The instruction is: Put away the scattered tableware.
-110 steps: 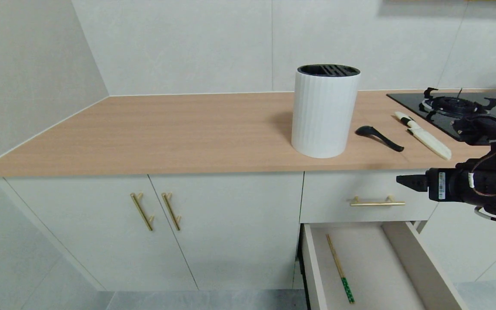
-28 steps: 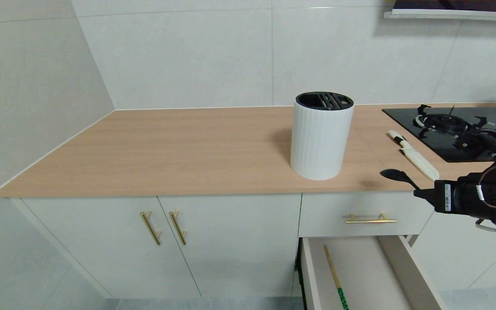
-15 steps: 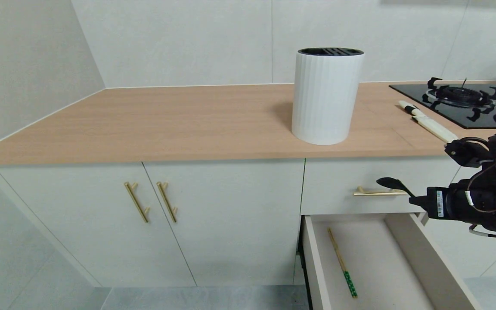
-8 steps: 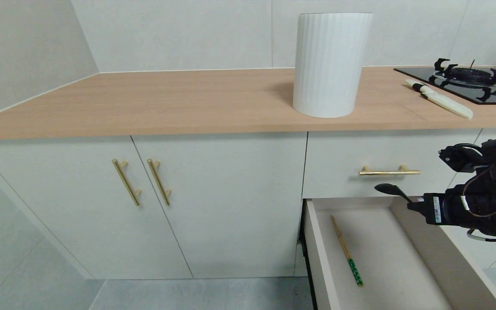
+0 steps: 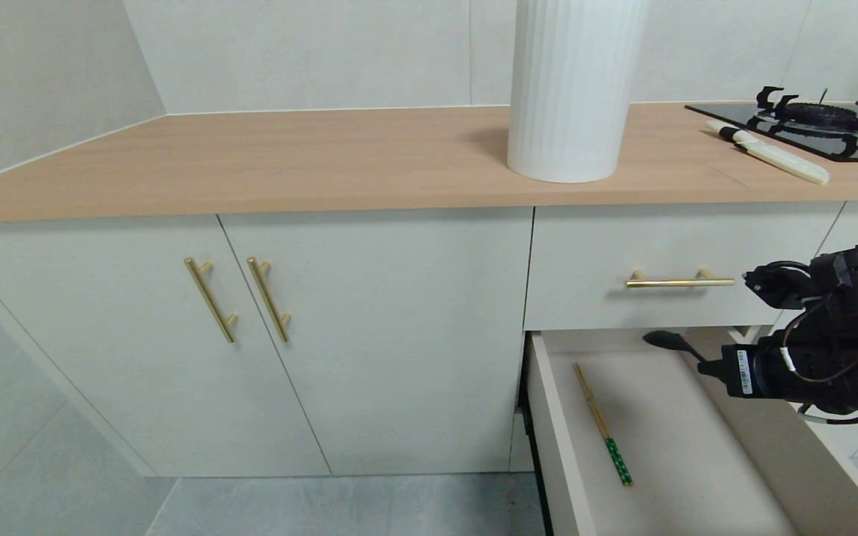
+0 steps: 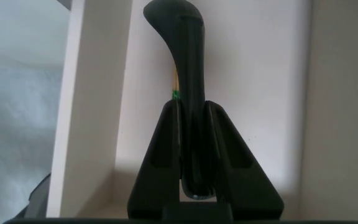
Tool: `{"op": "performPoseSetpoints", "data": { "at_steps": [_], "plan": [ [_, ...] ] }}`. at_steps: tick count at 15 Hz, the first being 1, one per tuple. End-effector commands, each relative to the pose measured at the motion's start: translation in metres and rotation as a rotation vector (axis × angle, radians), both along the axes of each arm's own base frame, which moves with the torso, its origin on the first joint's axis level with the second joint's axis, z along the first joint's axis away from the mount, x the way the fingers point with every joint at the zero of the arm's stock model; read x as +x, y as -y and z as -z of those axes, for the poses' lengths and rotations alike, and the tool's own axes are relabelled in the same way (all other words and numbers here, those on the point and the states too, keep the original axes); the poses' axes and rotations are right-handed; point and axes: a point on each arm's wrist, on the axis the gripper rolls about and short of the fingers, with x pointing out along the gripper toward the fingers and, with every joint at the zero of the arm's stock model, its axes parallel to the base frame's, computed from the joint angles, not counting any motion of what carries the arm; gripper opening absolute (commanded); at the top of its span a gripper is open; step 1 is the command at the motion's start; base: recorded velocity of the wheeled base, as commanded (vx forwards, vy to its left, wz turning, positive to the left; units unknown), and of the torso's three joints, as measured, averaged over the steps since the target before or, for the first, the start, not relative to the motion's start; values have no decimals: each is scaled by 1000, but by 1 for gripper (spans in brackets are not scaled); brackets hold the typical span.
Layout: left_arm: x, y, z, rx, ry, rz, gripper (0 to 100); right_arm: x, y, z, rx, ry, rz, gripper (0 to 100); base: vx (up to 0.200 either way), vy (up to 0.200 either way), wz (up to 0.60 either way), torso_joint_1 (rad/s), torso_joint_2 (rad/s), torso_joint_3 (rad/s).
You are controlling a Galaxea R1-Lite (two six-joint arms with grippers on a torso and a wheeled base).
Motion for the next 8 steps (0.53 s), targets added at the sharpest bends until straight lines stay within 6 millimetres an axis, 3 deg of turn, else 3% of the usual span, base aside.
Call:
{"op": "performPoseSetpoints", "data": {
  "at_steps": [1, 8],
  "plan": [
    [0, 0, 0, 0, 0, -1, 100, 7, -2, 12, -11, -47, 0, 0, 0, 0, 0, 0, 0, 0],
    [0, 0, 0, 0, 0, -1, 100, 38, -8, 66, -117, -167, 47, 0, 0, 0, 0, 0, 0, 0]
  ]
}}
